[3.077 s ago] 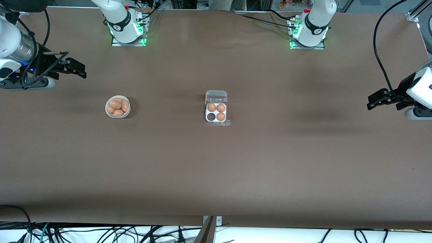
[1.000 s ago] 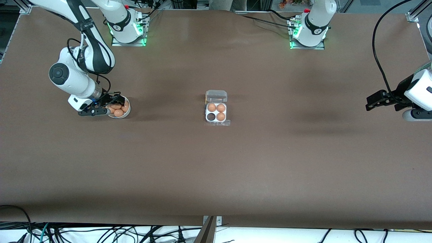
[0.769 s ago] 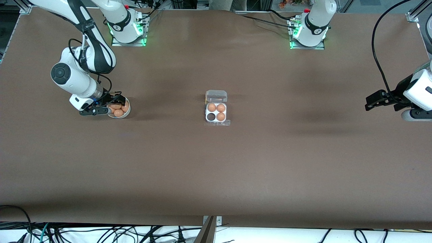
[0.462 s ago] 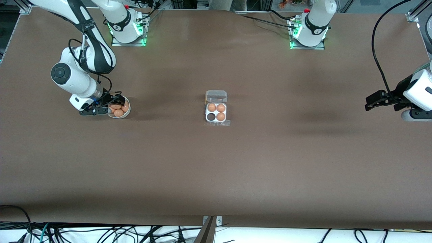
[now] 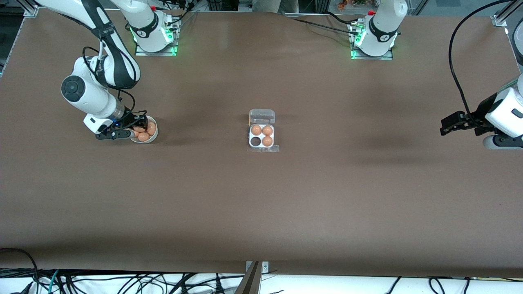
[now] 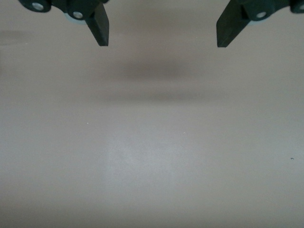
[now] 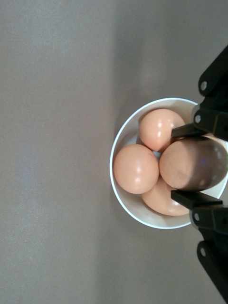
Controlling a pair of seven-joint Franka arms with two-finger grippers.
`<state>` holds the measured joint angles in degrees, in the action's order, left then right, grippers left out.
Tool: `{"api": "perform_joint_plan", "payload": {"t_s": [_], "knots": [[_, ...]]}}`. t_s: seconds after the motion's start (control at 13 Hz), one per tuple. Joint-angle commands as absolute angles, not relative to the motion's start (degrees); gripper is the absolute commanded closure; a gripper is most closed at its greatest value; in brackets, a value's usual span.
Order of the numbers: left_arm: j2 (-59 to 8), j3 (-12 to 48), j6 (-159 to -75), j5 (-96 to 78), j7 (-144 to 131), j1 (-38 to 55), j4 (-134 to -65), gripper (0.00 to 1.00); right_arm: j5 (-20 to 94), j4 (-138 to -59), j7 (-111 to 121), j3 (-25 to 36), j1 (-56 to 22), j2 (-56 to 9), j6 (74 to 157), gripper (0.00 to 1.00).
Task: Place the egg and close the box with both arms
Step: 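Lower the right gripper and grasp one brown egg from the bowl, then carry the egg with the right gripper to the clear egg carton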
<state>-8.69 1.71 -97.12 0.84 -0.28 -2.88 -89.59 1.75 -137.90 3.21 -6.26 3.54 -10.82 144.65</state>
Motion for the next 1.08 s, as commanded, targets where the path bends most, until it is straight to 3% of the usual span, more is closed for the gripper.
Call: {"api": "perform_joint_plan", "payload": {"t_s": [0.0, 0.31, 0.54, 0.69, 1.0], "knots": [[-9.2, 1.7, -96.2, -0.7, 1.3, -3.3, -88.1, 0.0, 2.4, -138.8, 3.9, -6.5, 3.7, -9.6, 144.8, 1.0], [-9.2, 1.6, -96.2, -0.6, 1.3, -3.3, -88.1, 0.0, 2.4, -137.3, 4.0, -6.8, 3.6, -7.7, 142.0, 1.0], [-9.2, 1.6, -96.2, -0.6, 1.4, -3.3, -88.1, 0.0, 2.4, -133.2, 4.0, -6.7, 3.6, -5.2, 133.9, 1.0], [-9.2, 1.6, -96.3, -0.6, 1.4, -3.3, -88.1, 0.0, 2.4, -127.9, 4.0, -6.4, 3.7, -3.7, 125.3, 1.0], [-9.2, 1.6, -96.3, -0.6, 1.4, -3.3, -88.1, 0.0, 2.4, -108.7, 3.6, -5.5, 3.7, -3.9, 102.1, 1.0]]}}
